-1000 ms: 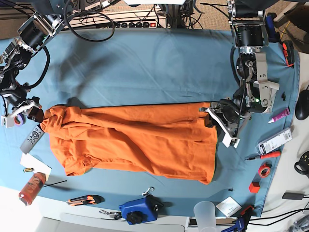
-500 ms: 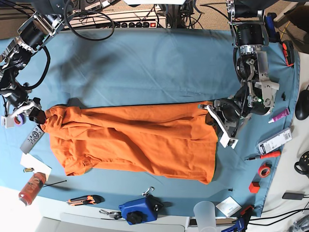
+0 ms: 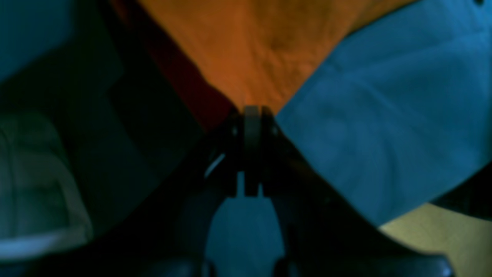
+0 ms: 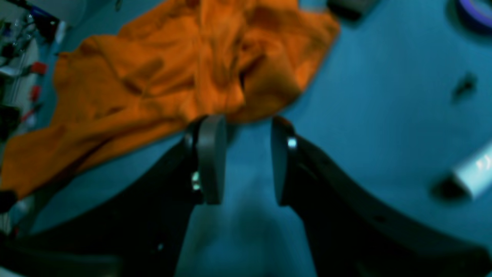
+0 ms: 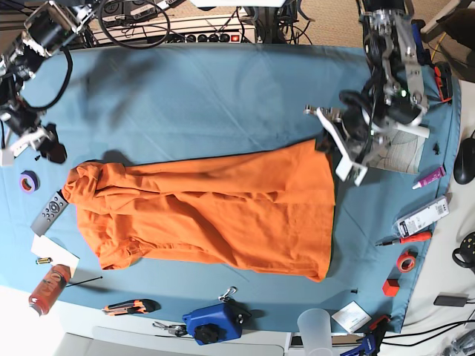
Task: Layout the t-shirt on the table in an organized manner, then fold the t-shirt properly
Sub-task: 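Release the t-shirt and reposition both grippers above its ends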
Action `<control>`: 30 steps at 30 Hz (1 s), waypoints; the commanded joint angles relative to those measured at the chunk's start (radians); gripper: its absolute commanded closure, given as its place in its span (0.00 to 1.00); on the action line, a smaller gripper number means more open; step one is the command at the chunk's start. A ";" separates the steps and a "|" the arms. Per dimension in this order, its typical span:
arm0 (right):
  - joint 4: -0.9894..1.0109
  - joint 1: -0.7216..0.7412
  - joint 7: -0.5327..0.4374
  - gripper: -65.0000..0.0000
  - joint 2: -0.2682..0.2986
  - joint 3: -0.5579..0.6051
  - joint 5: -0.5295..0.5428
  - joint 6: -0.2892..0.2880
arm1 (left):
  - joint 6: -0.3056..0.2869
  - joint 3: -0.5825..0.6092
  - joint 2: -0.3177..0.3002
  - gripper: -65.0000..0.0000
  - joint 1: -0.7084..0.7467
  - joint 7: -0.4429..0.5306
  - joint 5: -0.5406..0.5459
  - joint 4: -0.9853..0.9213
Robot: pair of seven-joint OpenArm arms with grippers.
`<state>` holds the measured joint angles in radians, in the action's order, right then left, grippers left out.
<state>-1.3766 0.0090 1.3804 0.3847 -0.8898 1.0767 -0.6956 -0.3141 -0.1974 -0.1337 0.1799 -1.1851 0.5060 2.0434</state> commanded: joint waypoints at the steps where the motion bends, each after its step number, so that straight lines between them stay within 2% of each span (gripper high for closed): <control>1: -0.018 -0.010 0.003 0.69 0.028 -0.023 0.043 -0.003 | 0.000 -0.002 -0.003 1.00 0.004 0.018 0.012 0.020; 7: -0.018 -0.135 0.005 0.69 0.025 -0.053 0.094 -0.003 | -0.001 -0.002 -0.019 1.00 0.091 0.015 0.011 0.020; 13: -0.018 -0.109 -0.049 0.69 -0.005 -0.045 0.102 -0.003 | -0.001 -0.002 -0.019 1.00 0.108 0.034 0.015 0.020; 19: -0.018 -0.029 -0.061 0.69 -0.015 0.105 0.091 -0.003 | -0.001 -0.002 -0.019 1.00 0.105 0.042 0.016 0.020; 22: -0.018 0.011 -0.142 0.69 -0.041 0.161 -0.014 -0.003 | -0.001 -0.002 -0.019 1.00 0.105 0.041 0.015 0.020; 25: -0.018 0.050 -0.201 0.69 -0.090 0.168 -0.127 -0.003 | -0.001 -0.002 -0.019 1.00 0.105 0.041 0.015 0.020; 30: -0.018 0.069 -0.266 0.69 -0.150 0.168 -0.219 -0.003 | -0.001 -0.002 -0.019 1.00 0.105 0.041 0.015 0.020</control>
<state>-1.3766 0.0616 1.1393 0.2127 -0.7185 0.8326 -0.6933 -0.3141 -0.1974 -0.1497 0.2901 -1.1591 0.5072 2.0449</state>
